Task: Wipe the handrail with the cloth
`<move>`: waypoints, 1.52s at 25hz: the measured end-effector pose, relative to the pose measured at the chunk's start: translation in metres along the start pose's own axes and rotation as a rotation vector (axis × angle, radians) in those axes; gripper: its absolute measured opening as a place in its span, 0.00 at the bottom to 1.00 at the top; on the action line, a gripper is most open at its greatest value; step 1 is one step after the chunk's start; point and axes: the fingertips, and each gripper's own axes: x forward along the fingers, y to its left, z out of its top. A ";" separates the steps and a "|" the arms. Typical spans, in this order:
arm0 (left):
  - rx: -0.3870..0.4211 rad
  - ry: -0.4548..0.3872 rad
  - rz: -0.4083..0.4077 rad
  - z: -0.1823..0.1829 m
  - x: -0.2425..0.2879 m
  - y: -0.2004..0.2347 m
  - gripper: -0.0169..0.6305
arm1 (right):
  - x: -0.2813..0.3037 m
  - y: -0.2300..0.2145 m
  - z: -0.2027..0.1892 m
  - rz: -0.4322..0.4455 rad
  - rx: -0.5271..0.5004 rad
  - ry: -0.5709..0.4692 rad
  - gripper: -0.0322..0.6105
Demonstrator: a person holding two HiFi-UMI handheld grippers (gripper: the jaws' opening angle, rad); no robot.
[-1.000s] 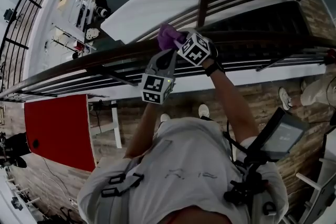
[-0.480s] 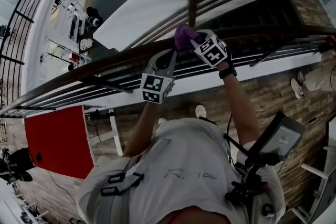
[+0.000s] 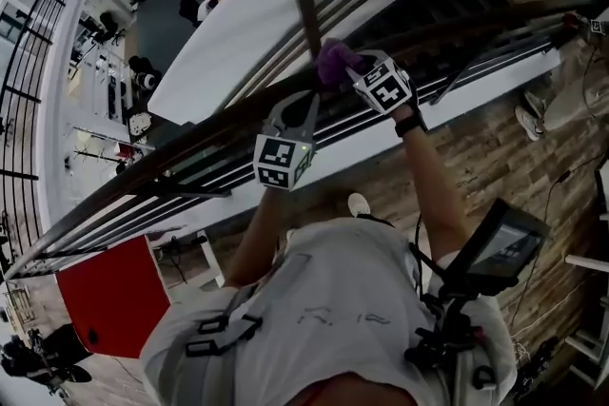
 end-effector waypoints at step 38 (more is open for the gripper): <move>0.003 -0.035 -0.342 0.038 0.197 -0.128 0.03 | -0.072 -0.252 -0.097 -0.346 0.283 -0.086 0.21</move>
